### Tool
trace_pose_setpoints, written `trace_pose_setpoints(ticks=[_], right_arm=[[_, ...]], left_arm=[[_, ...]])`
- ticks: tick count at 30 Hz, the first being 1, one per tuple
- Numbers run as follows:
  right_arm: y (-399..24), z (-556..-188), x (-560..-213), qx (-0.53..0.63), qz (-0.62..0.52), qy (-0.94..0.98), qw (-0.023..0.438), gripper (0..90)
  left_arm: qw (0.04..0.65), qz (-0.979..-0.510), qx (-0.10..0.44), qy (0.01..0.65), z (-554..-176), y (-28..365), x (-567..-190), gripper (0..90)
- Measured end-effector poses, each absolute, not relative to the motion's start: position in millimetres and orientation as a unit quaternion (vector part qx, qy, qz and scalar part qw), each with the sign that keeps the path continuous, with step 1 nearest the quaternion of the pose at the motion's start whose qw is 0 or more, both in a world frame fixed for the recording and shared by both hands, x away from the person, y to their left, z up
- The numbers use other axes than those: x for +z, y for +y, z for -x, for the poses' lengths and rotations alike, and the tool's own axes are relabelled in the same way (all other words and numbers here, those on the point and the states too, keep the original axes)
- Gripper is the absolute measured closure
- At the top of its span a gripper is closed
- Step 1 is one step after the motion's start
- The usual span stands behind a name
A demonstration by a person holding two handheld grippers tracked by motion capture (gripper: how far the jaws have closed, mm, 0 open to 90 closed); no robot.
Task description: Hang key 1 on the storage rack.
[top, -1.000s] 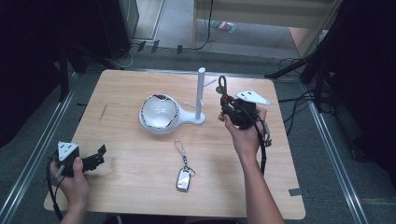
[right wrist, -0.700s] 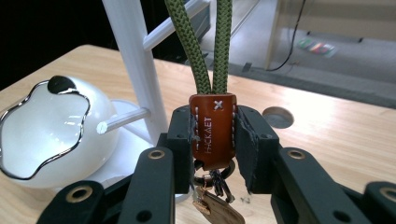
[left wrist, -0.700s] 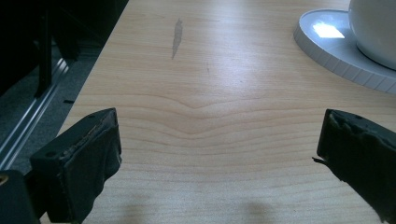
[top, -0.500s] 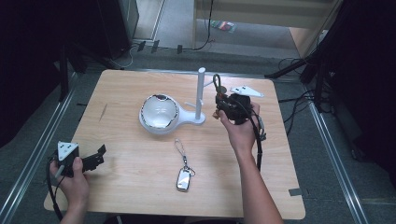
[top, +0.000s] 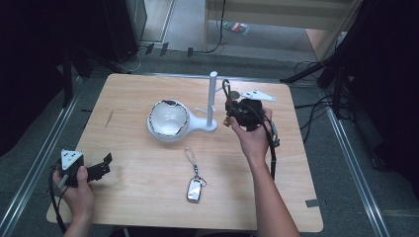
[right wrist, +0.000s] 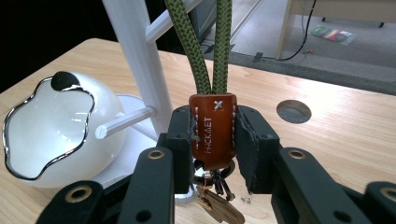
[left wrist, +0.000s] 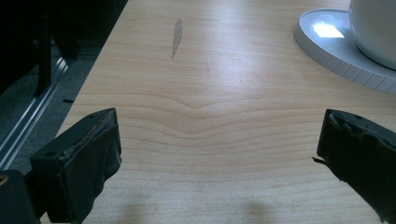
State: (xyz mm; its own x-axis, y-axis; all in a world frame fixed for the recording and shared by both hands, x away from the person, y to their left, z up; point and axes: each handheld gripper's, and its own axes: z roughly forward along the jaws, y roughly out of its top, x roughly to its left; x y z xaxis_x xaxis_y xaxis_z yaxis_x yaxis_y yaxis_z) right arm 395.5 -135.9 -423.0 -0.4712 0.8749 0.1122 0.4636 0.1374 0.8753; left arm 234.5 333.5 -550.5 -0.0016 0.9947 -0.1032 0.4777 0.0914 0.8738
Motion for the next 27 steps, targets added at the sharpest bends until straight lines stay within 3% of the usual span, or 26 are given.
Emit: trace_pose_setpoints(ticks=[15, 27], right_arm=[[-132.0, -393.1, -430.7, 0.453, -0.451, 0.74, 0.206, 65.4], [-127.3, -377.6, -419.1, 0.442, -0.434, 0.75, 0.233, 69.6]], left_arm=[[0.392, -0.588, 0.328, 0.627, -234.8, 333.7, -550.6, 0.0], [0.391, -0.588, 0.329, 0.627, -235.0, 333.5, -550.6, 0.0]])
